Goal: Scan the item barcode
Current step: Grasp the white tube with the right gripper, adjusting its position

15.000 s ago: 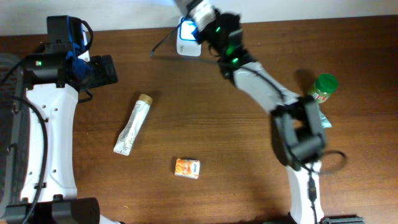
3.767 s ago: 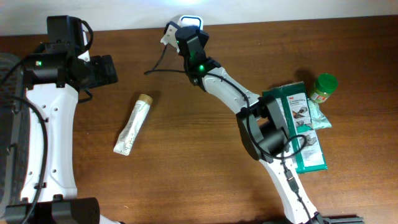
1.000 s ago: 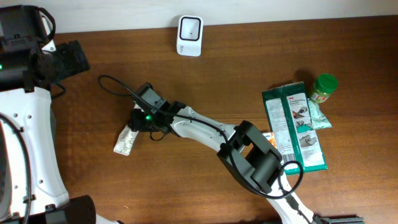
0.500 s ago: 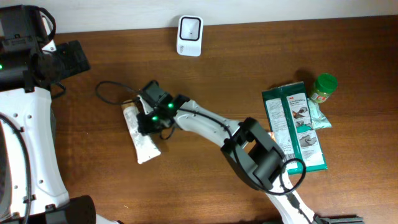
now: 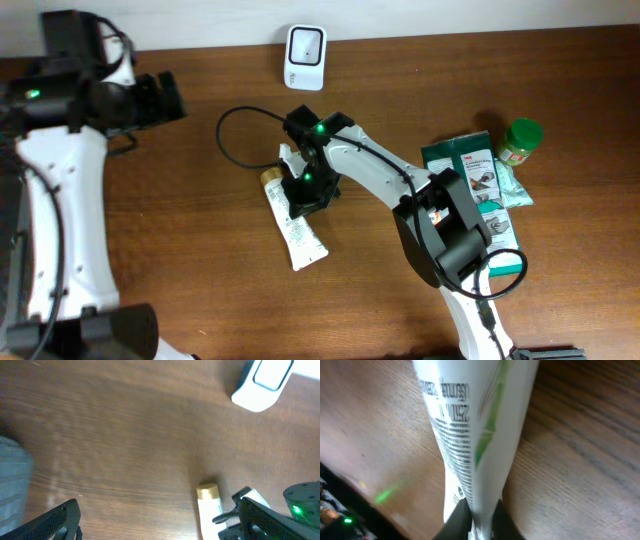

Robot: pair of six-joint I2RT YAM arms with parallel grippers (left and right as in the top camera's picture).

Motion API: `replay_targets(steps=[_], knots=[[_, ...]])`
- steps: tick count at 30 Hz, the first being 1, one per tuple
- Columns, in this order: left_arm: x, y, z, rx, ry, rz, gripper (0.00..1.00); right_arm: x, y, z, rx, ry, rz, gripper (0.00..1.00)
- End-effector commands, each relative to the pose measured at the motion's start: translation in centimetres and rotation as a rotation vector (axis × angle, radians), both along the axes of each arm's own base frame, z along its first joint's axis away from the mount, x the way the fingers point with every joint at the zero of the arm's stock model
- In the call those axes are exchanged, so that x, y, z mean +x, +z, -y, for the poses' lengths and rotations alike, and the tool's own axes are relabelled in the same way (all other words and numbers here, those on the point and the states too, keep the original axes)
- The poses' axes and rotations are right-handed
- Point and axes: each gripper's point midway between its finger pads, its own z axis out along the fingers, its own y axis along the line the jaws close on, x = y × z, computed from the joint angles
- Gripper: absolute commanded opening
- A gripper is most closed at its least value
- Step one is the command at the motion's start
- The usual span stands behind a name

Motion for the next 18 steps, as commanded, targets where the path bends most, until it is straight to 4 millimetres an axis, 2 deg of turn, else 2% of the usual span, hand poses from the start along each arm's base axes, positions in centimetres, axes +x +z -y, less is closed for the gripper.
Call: replay_targets(steps=[1,2,4,7,11,15,17,18], knots=[[1.0,-3.6,1.3,-0.025,-0.038,-0.090,0.99,-0.5,-0.3,0.1,-0.048,0.029,0.041,0.31],[1.1,-4.1,1.2,-0.026,-0.037,-0.101,0.99,-0.6,-0.4,0.0,-0.050,0.021,0.037,0.37],[1.2,-4.5,1.1,-0.025,-0.035,-0.112,0.99,0.0,-0.4,0.4,-0.068,0.011,0.060,0.41],[1.3,-4.7,0.9,-0.014,-0.029,-0.116,0.99,2.1,1.6,2.0,-0.044,-0.040,0.112,0.44],[1.3,-4.7,0.6,0.000,-0.021,-0.117,0.99,3.8,9.7,4.5,0.095,-0.054,0.235,0.43],[1.3,-4.7,0.6,0.000,-0.021,-0.118,0.99,2.6,17.4,7.0,0.168,-0.060,0.368,0.43],[1.3,-4.7,0.6,-0.001,-0.021,-0.118,0.99,1.6,20.1,8.4,0.186,-0.082,0.415,0.43],[1.3,-4.7,0.6,-0.001,-0.021,-0.118,0.99,1.1,20.3,8.9,0.186,-0.087,0.417,0.43]])
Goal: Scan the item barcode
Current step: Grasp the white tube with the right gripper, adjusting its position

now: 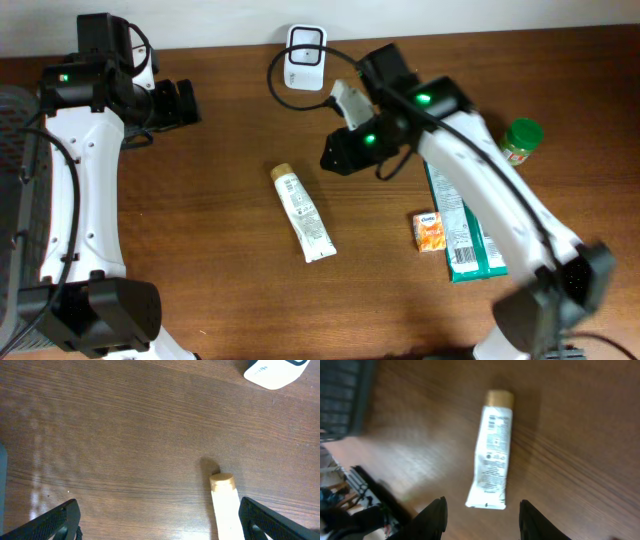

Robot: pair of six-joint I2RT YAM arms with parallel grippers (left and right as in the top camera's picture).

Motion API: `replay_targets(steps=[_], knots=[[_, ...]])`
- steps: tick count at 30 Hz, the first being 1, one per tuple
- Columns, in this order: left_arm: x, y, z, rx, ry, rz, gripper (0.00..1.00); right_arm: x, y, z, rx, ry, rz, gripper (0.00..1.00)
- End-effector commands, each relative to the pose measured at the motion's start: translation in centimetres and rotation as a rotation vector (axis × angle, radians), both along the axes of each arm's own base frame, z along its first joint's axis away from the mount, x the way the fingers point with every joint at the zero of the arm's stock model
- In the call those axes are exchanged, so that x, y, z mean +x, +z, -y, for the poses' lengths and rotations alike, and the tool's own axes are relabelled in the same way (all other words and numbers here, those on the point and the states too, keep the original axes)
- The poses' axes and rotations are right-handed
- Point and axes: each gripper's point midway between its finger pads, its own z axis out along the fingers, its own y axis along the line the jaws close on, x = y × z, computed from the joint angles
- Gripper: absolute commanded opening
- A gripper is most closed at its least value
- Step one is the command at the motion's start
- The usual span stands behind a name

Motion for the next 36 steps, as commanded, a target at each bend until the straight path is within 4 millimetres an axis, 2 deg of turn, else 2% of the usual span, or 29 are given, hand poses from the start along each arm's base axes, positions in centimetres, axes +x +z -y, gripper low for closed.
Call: replay_targets(steps=[1,3,5,6,7,9,11,12,18,20,23,25,28,30,34,36], knots=[[0.1,-0.1,-0.4,0.012,0.003,-0.001,0.99,-1.6,1.0,1.3,0.017,0.005,0.017,0.43],[0.1,-0.1,-0.4,0.012,0.003,-0.001,0.99,-2.5,-0.7,2.0,0.009,-0.006,-0.018,0.43],[0.1,-0.1,-0.3,0.012,0.003,-0.001,0.99,-4.1,-4.7,1.8,0.049,0.009,-0.112,0.43],[0.1,-0.1,-0.3,0.012,0.003,-0.001,0.99,-4.7,-6.1,1.2,0.081,0.006,-0.149,0.39],[0.1,-0.1,-0.3,0.012,0.003,-0.001,0.99,-4.9,-7.0,0.6,0.099,-0.007,-0.172,0.33],[0.2,-0.1,-0.4,0.012,0.004,0.003,0.99,-5.3,-9.0,-1.1,0.116,-0.038,-0.204,0.04],[0.4,-0.1,-0.4,0.012,0.004,0.012,0.99,-5.3,-10.6,-3.1,0.101,-0.078,-0.216,0.04],[0.6,-0.1,-0.4,0.012,0.003,0.015,0.99,-5.1,-12.1,-3.6,0.042,-0.146,-0.229,0.04],[0.6,0.0,-0.4,0.012,0.004,0.017,0.99,-5.8,-18.4,-5.8,-0.147,-0.338,-0.261,0.04],[0.6,0.0,-0.4,0.012,0.004,0.017,0.99,-5.9,-19.1,-6.2,-0.151,-0.327,-0.261,0.04],[0.6,0.0,-0.4,0.012,0.004,0.017,0.99,-5.6,-19.1,-6.4,-0.145,-0.328,-0.247,0.04],[0.6,0.0,-0.4,0.012,0.004,0.017,0.99,-6.0,-19.1,-7.0,-0.143,-0.310,-0.248,0.04],[0.6,-0.1,-0.4,0.012,0.004,0.017,0.99,-7.4,-19.0,-8.7,-0.145,-0.245,-0.213,0.04],[0.6,-0.1,-0.4,0.012,0.004,0.017,0.99,-7.6,-19.0,-9.2,-0.147,-0.223,-0.190,0.04],[0.6,-0.1,-0.4,0.012,0.004,0.017,0.99,-7.7,-18.9,-9.1,-0.144,-0.221,-0.200,0.04],[0.6,-0.1,-0.4,0.012,0.004,0.017,0.99,-7.0,-17.3,-9.4,-0.090,-0.168,-0.186,0.06]])
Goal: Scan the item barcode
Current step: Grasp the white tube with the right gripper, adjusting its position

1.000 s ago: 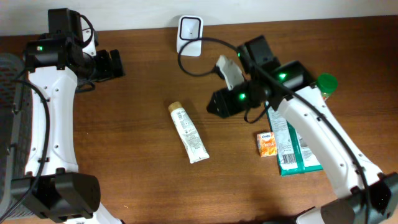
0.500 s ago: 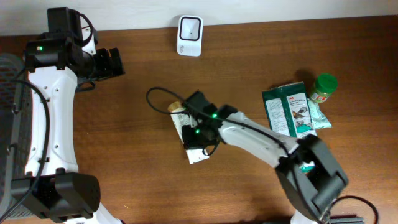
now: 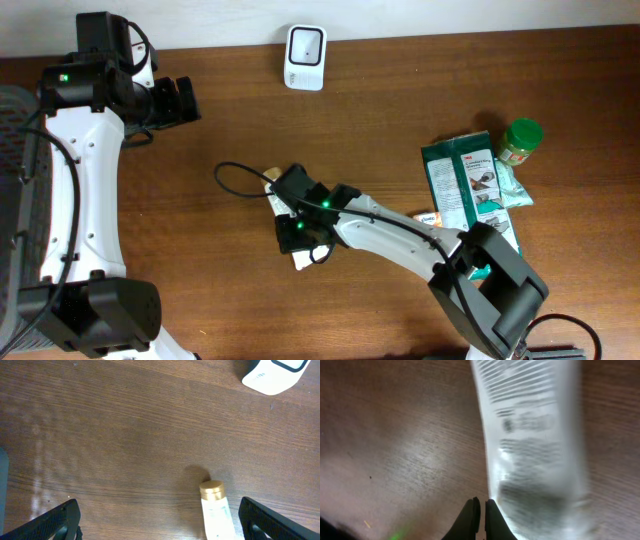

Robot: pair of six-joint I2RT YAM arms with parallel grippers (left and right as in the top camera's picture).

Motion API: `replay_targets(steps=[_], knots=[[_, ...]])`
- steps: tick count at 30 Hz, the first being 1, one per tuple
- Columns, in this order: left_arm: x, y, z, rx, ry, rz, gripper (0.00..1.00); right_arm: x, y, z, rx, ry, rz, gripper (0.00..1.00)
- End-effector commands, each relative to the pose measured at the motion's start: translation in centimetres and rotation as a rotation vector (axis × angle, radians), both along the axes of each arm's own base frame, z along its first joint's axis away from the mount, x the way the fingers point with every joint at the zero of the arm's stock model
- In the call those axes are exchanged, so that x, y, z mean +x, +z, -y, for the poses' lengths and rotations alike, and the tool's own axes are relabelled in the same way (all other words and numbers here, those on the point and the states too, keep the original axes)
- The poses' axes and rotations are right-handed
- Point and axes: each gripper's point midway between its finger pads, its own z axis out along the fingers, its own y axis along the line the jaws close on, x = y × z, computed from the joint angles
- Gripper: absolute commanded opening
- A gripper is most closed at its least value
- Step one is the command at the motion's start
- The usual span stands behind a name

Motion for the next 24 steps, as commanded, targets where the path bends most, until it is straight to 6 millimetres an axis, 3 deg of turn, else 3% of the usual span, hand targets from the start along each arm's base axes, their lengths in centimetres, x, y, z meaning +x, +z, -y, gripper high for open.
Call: replay_targets(steps=[1,5,6,8,12,16,20,24], knots=[[0.1,-0.3,-0.3,0.008,0.003,-0.005,0.99,1.6,2.6,0.5,0.054,0.039,0.046,0.11],[0.1,-0.3,-0.3,0.008,0.003,-0.005,0.99,3.8,8.3,3.2,0.106,0.020,0.166,0.31],[0.1,-0.3,-0.3,0.008,0.003,-0.005,0.99,4.3,9.3,4.7,0.102,0.008,0.180,0.45],[0.1,-0.3,-0.3,0.008,0.003,-0.005,0.99,4.3,9.7,6.4,0.129,0.052,0.156,0.53],[0.1,-0.3,-0.3,0.008,0.003,-0.005,0.99,3.0,6.2,6.0,0.191,0.182,0.052,0.55],[0.1,-0.3,-0.3,0.008,0.003,-0.005,0.99,1.6,2.1,3.8,0.298,0.258,-0.102,0.55],[0.1,-0.3,-0.3,0.008,0.003,-0.005,0.99,0.3,-0.2,2.7,0.327,0.280,-0.191,0.53],[0.1,-0.3,-0.3,0.008,0.002,-0.005,0.99,-0.3,-0.4,1.9,0.332,0.295,-0.198,0.53]])
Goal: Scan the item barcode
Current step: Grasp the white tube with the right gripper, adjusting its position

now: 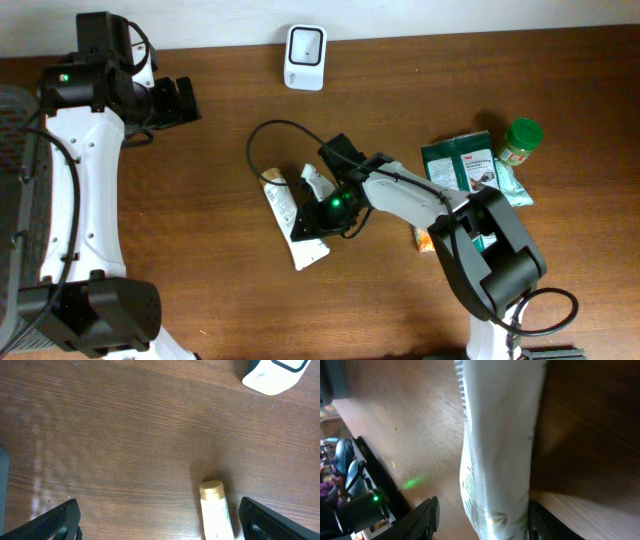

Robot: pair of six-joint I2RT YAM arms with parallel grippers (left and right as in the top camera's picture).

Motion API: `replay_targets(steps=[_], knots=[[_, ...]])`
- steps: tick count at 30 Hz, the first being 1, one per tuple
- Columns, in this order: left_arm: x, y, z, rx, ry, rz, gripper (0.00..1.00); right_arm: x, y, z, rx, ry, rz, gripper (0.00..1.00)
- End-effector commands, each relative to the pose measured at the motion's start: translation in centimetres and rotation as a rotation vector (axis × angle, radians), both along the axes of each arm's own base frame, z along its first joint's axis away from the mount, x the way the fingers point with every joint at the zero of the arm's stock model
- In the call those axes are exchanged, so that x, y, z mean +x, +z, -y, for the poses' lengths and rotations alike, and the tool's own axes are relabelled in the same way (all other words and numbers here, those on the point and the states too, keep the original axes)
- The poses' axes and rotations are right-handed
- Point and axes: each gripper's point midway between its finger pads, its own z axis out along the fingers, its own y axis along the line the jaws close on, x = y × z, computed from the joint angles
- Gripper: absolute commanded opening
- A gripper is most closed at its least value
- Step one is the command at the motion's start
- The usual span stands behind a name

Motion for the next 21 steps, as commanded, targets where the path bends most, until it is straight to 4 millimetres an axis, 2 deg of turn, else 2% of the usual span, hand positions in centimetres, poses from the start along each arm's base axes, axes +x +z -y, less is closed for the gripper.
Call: replay_targets(steps=[1,5,7,8,10,13,14,15,17,19,21], knots=[[0.1,-0.3,-0.3,0.008,0.002,-0.005,0.99,-1.1,-0.3,-0.7,0.006,-0.003,-0.049,0.52],[0.1,-0.3,-0.3,0.008,0.003,-0.005,0.99,-1.3,-2.2,-0.4,-0.046,-0.073,-0.133,0.52],[0.1,-0.3,-0.3,0.008,0.003,-0.005,0.99,-1.2,-3.0,-0.5,-0.052,-0.094,-0.157,0.46],[0.1,-0.3,-0.3,0.008,0.003,-0.005,0.99,-1.1,-3.0,-0.5,-0.051,-0.099,-0.157,0.42],[0.1,-0.3,-0.3,0.008,0.003,-0.005,0.99,-0.6,-3.0,-0.3,-0.047,-0.110,-0.154,0.17],[0.1,-0.3,-0.3,0.008,0.003,-0.006,0.99,-0.3,-2.5,-0.1,-0.015,-0.123,-0.175,0.05],[0.1,-0.3,-0.3,0.008,0.003,-0.006,0.99,-0.1,-2.1,0.0,0.005,-0.126,-0.181,0.04],[0.1,-0.3,-0.3,0.008,0.003,-0.006,0.99,0.1,-1.4,0.0,0.044,-0.108,-0.170,0.04],[0.1,-0.3,-0.3,0.008,0.002,-0.006,0.99,0.5,1.3,-0.2,0.185,-0.033,-0.119,0.04],[0.1,-0.3,-0.3,0.008,0.002,-0.006,0.99,0.8,6.0,-0.2,0.377,0.039,-0.048,0.04],[0.1,-0.3,-0.3,0.008,0.002,-0.006,0.99,0.8,9.1,0.1,0.477,0.076,0.009,0.04]])
